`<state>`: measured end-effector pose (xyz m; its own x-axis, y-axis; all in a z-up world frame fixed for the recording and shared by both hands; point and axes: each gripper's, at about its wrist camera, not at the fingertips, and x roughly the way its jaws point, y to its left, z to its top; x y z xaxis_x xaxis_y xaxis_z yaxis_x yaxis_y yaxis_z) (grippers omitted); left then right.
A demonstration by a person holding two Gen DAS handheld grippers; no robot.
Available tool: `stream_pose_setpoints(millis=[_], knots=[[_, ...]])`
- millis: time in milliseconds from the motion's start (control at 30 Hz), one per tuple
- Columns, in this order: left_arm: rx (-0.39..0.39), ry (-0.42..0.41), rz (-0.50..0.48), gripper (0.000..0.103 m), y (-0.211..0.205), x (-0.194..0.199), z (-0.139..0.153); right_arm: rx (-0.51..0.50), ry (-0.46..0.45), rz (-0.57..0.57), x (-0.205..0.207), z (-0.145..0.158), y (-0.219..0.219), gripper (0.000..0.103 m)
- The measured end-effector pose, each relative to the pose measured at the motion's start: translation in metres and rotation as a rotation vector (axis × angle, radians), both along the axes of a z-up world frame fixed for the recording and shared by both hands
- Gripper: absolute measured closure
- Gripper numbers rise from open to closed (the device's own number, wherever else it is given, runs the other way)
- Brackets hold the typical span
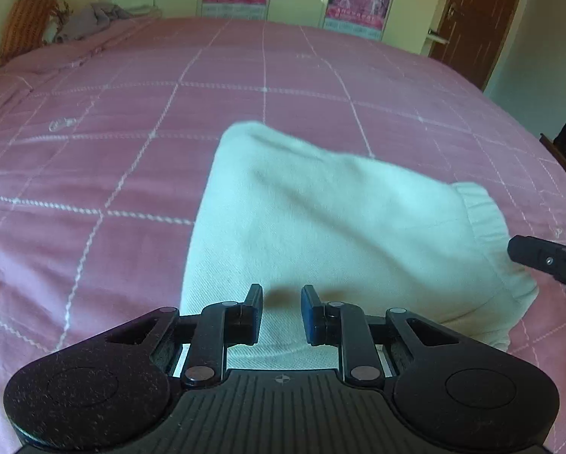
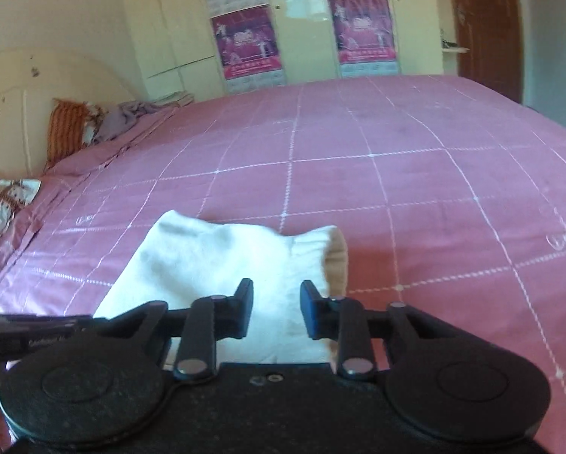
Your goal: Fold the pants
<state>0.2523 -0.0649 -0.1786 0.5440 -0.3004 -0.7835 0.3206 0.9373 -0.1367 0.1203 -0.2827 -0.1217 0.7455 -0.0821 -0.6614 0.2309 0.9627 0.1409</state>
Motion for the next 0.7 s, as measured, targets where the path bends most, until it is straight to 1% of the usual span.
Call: stream_pose_setpoints(millis=[33,67,100,133,167,200,233,300,500,667,700], knots=[[0.013,0.029,-0.001,0.082,-0.001,0.001,-0.011,-0.015,0.025,0.027,0.005,-0.006,0.005,0.083],[0.006,0.022,-0.004,0.082,0.001,-0.003,-0.020,-0.036,0.066,0.042,0.007,-0.019,0.009,0.087],[-0.012,0.004,-0.008,0.082,0.004,-0.008,-0.024,-0.061,0.113,0.042,0.009,-0.033,0.010,0.088],[-0.027,-0.001,0.002,0.082,0.006,-0.012,-0.027,-0.080,0.172,0.038,0.008,-0.053,0.007,0.090],[-0.039,0.003,0.014,0.083,0.007,-0.013,-0.027,-0.075,0.172,0.031,0.003,-0.065,0.001,0.090],[-0.044,0.008,0.023,0.083,0.008,-0.013,-0.027,-0.062,0.136,0.014,-0.004,-0.069,-0.004,0.090],[-0.045,0.012,0.027,0.083,0.007,-0.012,-0.027,-0.028,0.128,0.003,-0.006,-0.069,-0.009,0.090],[-0.037,0.007,0.026,0.083,0.006,-0.013,-0.027,0.000,0.135,-0.004,-0.003,-0.067,-0.012,0.090],[-0.027,-0.011,0.024,0.082,0.005,-0.016,-0.028,0.024,0.100,-0.026,-0.016,-0.068,-0.010,0.090],[-0.020,-0.004,0.022,0.082,0.004,-0.014,-0.025,0.022,0.103,-0.027,-0.015,-0.066,-0.009,0.089],[-0.018,-0.003,0.019,0.082,0.004,-0.014,-0.024,0.022,0.103,-0.024,-0.015,-0.065,-0.008,0.087]])
